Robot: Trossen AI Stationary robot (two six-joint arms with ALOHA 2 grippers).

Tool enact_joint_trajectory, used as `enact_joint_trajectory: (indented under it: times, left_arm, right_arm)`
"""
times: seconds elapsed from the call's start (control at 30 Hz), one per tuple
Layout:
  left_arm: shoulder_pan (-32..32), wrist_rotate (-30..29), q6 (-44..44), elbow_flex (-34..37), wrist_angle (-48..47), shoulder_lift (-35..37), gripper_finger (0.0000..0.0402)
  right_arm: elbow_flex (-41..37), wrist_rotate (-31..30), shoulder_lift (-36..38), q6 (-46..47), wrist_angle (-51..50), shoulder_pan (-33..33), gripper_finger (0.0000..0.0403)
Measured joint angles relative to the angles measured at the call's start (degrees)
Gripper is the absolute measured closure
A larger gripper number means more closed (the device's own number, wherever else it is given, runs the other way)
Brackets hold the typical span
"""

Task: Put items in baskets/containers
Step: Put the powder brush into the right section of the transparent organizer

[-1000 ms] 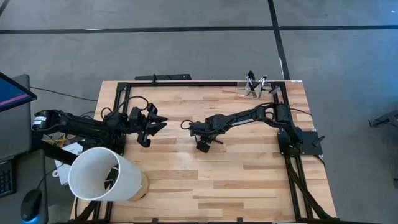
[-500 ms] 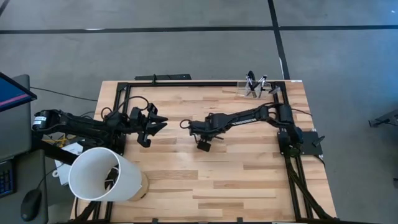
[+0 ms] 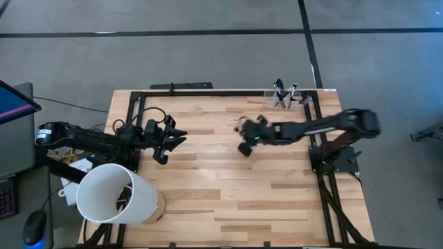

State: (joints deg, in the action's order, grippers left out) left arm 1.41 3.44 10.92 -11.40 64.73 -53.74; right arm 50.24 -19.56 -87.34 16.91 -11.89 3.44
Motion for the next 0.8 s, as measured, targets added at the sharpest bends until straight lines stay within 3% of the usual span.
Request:
enact_joint_trajectory:
  times: [0.1, 0.23, 0.33, 0.5, 0.7, 0.8]
  left_arm:
    - [0.2, 0.0, 0.0, 0.0, 0.0, 0.0, 0.0305]
    - [0.2, 0.0, -0.1, 0.0, 0.0, 0.0, 0.0305]
    - [0.2, 0.0, -0.1, 0.0, 0.0, 0.0, 0.0305]
    - [0.2, -0.4, -0.3, 0.0, 0.0, 0.0, 0.0305]
    - [0.2, -0.5, -4.4, 0.0, 0.0, 0.0, 0.0305]
    - [0.2, -0.5, -4.7, 0.0, 0.0, -0.4, 0.0305]
  right_arm:
    - [-9.7, -6.7, 9.1, 0.0, 9.2, 2.6, 0.0369]
    - [-22.8, -20.6, 20.0, -1.4, 25.1, 6.3, 0.0369]
    - [-31.6, -25.8, 25.9, -3.7, 37.1, 10.5, 0.0359]
    - [-38.8, -25.6, 31.3, -8.7, 45.9, 20.6, 0.0362]
    - [-39.5, -19.7, 31.8, -16.9, 54.9, 31.2, 0.0359]
    - [-39.5, -19.5, 31.8, -17.3, 54.9, 35.9, 0.0356]
